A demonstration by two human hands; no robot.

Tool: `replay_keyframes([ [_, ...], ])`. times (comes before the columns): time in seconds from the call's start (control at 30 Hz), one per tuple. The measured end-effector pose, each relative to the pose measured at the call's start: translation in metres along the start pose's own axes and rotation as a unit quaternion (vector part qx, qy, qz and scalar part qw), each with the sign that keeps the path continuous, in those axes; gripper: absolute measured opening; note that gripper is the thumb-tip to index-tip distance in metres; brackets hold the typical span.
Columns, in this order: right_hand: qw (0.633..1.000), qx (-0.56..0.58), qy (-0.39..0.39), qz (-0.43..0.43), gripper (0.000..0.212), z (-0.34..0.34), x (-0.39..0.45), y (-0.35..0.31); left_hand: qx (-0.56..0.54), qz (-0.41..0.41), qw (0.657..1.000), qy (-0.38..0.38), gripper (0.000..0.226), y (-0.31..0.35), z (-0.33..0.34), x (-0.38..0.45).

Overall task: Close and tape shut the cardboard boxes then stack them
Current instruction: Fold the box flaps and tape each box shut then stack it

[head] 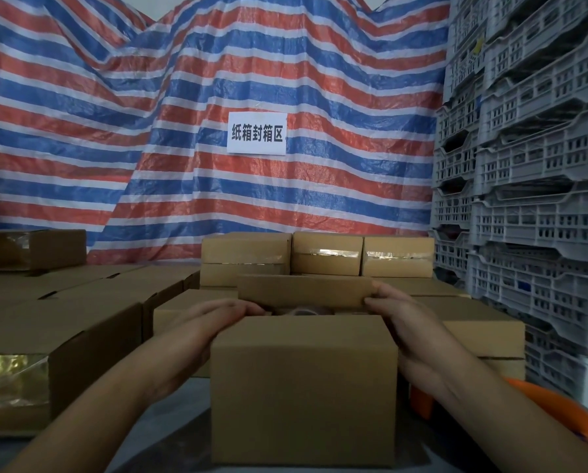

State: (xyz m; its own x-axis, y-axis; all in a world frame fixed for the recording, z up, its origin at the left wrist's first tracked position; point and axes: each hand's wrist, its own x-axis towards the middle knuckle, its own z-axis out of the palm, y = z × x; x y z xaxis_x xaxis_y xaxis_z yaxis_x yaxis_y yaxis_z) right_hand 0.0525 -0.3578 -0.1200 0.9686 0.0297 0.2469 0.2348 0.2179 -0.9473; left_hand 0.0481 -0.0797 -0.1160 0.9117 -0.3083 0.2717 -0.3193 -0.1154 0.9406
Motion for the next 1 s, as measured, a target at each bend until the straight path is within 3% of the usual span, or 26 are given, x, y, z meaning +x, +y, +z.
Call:
replay_keyframes([
  [0.07,1.0,0.006,0.015,-0.007,0.023,0.0,0.0,0.0,-0.003,-0.005,1.0,0.013,0.029,0.0,0.0,0.001],
  [0.17,0.997,-0.059,-0.038,-0.036,0.015,0.005,-0.004,-0.003,-0.009,-0.011,1.0,0.022,0.027,-0.002,0.0,0.001],
  [0.3,0.986,-0.149,-0.046,-0.052,0.058,0.002,-0.005,-0.004,-0.025,0.015,0.999,0.029,0.021,-0.002,0.003,0.0],
  [0.47,0.979,-0.189,-0.057,-0.056,0.056,-0.001,-0.008,-0.009,-0.078,0.084,0.991,0.067,0.021,-0.004,0.004,-0.001],
  [0.63,0.979,-0.186,-0.044,-0.077,0.051,0.001,-0.01,-0.008,-0.059,0.134,0.986,0.077,0.052,-0.005,-0.001,-0.001],
  [0.73,0.975,-0.194,-0.046,-0.099,0.06,0.004,-0.012,-0.008,0.014,0.141,0.986,0.092,0.049,-0.005,-0.002,-0.001],
  [0.9,0.969,-0.216,-0.045,-0.108,0.034,0.005,-0.011,-0.007,0.048,0.144,0.982,0.109,0.022,-0.004,-0.001,-0.001],
  [1.0,0.963,-0.243,-0.066,-0.096,0.021,0.004,-0.011,-0.009,0.066,0.149,0.98,0.113,0.018,-0.003,-0.001,-0.001],
])
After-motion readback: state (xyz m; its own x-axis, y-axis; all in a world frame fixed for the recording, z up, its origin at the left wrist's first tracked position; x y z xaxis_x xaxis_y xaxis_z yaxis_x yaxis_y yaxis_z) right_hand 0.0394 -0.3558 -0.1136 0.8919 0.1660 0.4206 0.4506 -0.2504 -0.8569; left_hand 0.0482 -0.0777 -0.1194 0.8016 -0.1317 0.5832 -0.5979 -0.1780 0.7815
